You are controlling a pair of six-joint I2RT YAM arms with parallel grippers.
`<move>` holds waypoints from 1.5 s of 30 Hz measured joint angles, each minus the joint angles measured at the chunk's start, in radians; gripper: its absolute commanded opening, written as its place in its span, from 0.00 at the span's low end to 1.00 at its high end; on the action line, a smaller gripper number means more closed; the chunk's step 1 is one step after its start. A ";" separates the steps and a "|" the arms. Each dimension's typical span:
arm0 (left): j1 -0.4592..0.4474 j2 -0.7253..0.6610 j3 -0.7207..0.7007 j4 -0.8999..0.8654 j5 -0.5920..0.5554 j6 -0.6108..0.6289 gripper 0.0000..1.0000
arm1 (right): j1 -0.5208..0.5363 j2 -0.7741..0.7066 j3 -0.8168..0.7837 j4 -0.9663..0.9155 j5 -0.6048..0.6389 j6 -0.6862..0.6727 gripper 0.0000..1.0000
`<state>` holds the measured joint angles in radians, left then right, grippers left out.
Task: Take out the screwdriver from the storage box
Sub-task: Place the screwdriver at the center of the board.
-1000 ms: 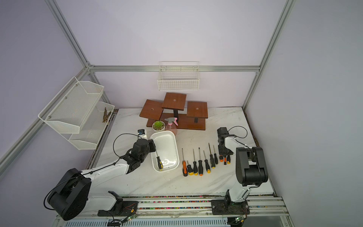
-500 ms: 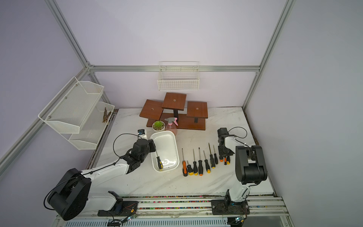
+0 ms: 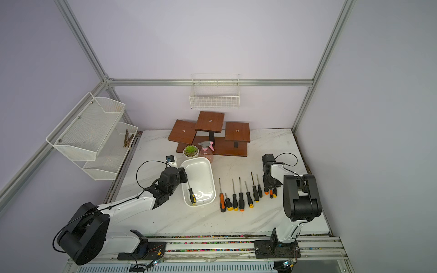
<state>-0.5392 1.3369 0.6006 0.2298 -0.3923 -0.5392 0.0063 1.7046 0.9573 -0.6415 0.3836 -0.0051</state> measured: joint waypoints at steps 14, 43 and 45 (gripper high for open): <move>0.000 0.000 0.000 0.000 0.000 0.000 0.00 | -0.005 -0.002 0.000 0.001 0.001 0.002 0.31; 0.000 0.000 0.000 0.000 0.000 0.000 0.00 | 0.071 -0.459 -0.006 -0.009 -0.237 0.153 0.43; 0.000 0.000 0.000 0.000 0.001 0.000 0.00 | 0.179 -0.528 -0.008 -0.007 -0.269 0.213 0.45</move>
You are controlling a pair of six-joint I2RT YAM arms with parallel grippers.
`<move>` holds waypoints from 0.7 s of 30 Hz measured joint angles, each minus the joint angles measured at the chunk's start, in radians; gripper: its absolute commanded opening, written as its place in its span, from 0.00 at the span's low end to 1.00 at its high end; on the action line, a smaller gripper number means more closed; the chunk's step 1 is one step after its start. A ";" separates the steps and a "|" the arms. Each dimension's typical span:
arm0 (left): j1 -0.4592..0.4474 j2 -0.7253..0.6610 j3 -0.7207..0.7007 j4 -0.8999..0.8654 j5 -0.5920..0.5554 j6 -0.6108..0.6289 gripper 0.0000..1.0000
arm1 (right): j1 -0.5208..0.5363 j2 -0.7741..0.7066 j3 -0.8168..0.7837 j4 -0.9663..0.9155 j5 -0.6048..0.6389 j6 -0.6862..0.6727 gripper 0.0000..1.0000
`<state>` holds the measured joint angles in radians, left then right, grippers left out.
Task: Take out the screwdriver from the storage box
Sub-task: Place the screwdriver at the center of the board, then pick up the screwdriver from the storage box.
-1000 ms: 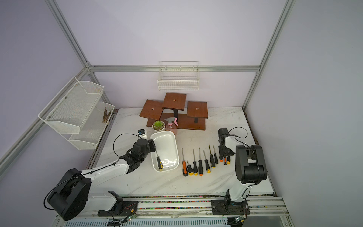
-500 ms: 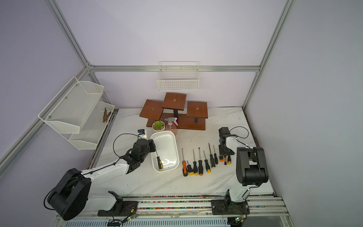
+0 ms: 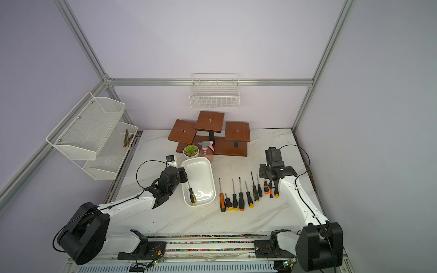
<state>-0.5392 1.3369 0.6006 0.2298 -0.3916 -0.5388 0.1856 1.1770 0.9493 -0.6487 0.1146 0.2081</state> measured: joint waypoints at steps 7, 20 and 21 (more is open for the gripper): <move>0.000 0.000 0.000 0.000 0.003 0.001 0.00 | 0.469 -0.090 -0.001 0.030 0.006 0.251 0.46; 0.000 0.000 0.000 0.001 0.003 0.001 0.00 | 0.920 0.243 0.146 0.180 0.160 0.415 0.48; 0.000 0.000 0.000 0.001 0.003 0.001 0.00 | 0.922 0.270 0.148 0.202 0.160 0.415 0.48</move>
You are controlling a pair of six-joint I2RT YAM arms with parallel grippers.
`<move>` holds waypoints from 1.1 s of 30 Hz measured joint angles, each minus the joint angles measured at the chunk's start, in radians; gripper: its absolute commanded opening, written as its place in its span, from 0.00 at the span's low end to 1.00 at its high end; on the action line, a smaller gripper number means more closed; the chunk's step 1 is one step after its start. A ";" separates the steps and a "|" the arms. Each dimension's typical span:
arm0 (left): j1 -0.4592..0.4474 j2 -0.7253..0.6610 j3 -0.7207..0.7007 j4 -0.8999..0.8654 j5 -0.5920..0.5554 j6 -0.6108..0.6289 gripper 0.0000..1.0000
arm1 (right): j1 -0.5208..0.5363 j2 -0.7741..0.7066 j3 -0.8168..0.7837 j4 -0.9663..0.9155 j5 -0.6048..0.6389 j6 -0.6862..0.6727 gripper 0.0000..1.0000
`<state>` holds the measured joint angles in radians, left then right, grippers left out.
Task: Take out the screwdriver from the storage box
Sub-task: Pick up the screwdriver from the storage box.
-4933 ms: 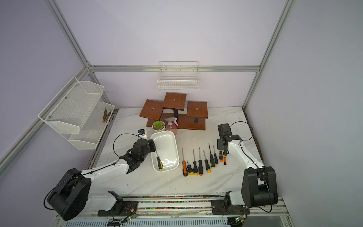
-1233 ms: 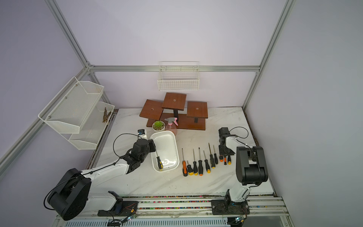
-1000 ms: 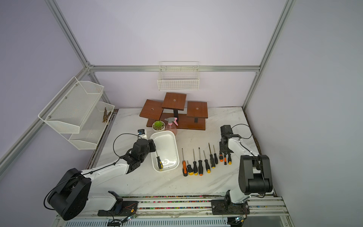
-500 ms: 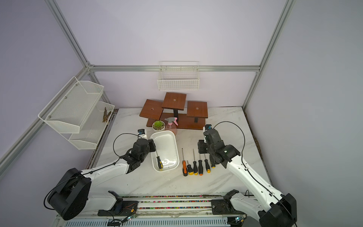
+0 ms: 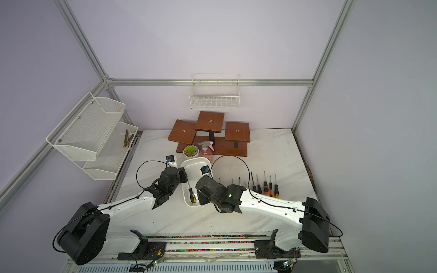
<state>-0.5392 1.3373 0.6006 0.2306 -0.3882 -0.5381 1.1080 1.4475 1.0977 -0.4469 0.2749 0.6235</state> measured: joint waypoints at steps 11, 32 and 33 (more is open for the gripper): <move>0.000 0.000 0.000 0.000 0.000 0.000 0.00 | 0.000 0.288 0.029 0.121 -0.005 0.008 0.50; 0.000 0.000 0.000 -0.001 -0.009 -0.001 0.00 | -0.018 0.525 0.195 0.137 0.015 0.006 0.50; 0.000 0.000 0.000 0.000 -0.010 -0.001 0.00 | -0.021 0.528 0.198 0.137 0.016 0.004 0.49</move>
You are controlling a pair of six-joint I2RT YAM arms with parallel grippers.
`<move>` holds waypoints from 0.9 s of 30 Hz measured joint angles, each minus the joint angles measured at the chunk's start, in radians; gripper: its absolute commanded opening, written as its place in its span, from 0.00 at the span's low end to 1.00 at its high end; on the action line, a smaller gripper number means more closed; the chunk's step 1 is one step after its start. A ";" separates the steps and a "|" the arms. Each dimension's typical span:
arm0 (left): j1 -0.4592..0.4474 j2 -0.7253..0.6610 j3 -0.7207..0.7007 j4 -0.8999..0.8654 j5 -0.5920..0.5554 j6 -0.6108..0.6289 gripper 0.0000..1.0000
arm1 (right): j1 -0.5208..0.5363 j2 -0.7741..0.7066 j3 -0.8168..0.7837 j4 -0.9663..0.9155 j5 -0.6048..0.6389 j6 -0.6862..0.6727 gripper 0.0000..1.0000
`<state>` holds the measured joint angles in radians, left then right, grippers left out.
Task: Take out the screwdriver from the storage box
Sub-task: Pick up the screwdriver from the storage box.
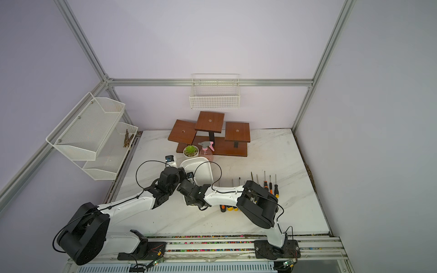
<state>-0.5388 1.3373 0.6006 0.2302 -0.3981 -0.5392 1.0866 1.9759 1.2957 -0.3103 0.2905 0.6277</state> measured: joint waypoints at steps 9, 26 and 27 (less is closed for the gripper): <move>0.000 0.000 0.000 0.000 -0.010 0.000 0.00 | -0.023 0.007 0.001 0.015 -0.013 -0.005 0.17; 0.000 0.000 0.000 0.002 -0.015 0.000 0.00 | -0.048 -0.066 -0.051 0.018 -0.037 -0.069 0.00; 0.000 0.000 0.000 0.002 -0.015 0.000 0.00 | -0.049 -0.088 -0.062 0.018 -0.040 -0.072 0.00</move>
<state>-0.5388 1.3373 0.6006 0.2317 -0.4133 -0.5396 1.0378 1.8877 1.2339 -0.2924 0.2501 0.5552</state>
